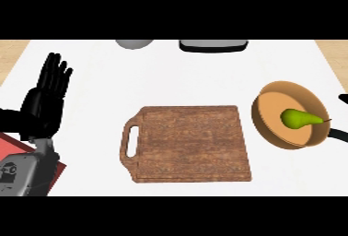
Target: Pick the pear from the cutting board and place it in the pot
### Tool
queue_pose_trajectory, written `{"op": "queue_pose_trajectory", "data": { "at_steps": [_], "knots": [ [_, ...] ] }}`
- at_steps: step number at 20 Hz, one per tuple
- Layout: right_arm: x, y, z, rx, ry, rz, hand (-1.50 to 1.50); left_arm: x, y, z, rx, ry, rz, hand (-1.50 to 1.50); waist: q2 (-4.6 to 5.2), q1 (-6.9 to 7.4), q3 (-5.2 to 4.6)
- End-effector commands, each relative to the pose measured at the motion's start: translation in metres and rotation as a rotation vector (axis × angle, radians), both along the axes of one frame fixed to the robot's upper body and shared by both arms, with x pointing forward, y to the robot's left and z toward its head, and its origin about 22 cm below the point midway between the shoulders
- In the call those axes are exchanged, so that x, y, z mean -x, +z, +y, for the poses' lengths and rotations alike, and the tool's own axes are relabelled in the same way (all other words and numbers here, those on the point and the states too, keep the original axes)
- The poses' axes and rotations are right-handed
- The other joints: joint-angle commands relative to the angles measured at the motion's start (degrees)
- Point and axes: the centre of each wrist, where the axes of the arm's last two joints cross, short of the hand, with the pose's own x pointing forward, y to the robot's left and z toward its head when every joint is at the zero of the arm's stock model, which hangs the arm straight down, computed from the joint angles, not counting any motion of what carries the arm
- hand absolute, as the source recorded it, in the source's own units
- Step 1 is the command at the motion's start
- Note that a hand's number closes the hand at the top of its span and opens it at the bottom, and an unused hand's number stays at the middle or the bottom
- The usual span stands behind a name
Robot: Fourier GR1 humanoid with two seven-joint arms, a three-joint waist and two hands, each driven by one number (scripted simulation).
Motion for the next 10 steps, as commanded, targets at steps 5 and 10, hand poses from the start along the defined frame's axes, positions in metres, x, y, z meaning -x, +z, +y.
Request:
{"op": "queue_pose_trajectory", "data": {
  "at_steps": [5,10],
  "knots": [
    [0.05,-0.02,-0.064,-0.054,-0.045,-0.107,-1.5,0.002,0.005,-0.016,0.001,0.003,0.003,0.0,0.05,0.28,0.02],
    [0.099,-0.01,-0.107,-0.058,-0.058,-0.11,-1.5,-0.001,0.013,0.004,-0.004,0.003,0.001,0.0,0.02,0.13,0.0]
  ]
}}
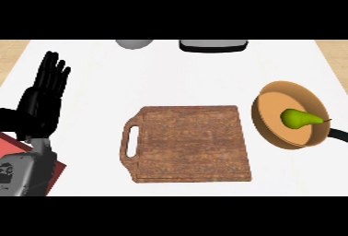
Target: Pick the pear from the cutting board and place it in the pot
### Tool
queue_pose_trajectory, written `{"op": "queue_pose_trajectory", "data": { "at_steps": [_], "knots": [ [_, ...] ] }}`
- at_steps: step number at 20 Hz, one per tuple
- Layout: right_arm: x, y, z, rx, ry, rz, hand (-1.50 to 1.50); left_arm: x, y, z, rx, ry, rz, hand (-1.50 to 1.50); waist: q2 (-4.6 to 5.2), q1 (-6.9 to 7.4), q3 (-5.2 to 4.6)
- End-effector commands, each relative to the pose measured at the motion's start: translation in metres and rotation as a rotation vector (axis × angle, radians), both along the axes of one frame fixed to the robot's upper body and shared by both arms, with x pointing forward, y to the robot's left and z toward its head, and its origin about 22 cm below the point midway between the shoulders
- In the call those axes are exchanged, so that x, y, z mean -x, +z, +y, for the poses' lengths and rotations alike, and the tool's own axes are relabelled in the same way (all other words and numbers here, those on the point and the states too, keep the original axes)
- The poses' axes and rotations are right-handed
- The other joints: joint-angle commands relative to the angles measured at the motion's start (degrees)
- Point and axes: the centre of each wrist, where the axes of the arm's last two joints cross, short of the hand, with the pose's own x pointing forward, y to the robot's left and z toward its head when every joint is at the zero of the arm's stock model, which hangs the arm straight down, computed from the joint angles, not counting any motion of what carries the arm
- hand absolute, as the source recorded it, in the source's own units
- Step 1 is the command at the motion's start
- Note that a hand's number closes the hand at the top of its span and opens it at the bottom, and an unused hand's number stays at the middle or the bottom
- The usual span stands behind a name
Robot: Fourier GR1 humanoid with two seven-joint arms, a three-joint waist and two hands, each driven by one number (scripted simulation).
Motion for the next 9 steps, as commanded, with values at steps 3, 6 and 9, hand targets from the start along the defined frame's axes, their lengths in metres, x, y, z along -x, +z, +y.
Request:
{"op": "queue_pose_trajectory", "data": {
  "at_steps": [3,6,9],
  "knots": [
    [0.049,-0.03,-0.049,-0.005,-0.018,-0.015,-1.5,0.0,0.014,0.005,-0.004,-0.002,-0.004,0.0,0.05,0.24,0.03],
    [0.055,-0.017,-0.075,0.002,-0.031,-0.038,-1.5,-0.011,-0.007,-0.006,0.0,-0.007,0.013,0.0,0.15,0.26,0.01],
    [0.085,-0.023,-0.069,0.007,-0.044,-0.014,-1.5,-0.013,0.022,-0.011,0.011,-0.014,0.002,0.0,0.03,0.11,-0.01]
  ]
}}
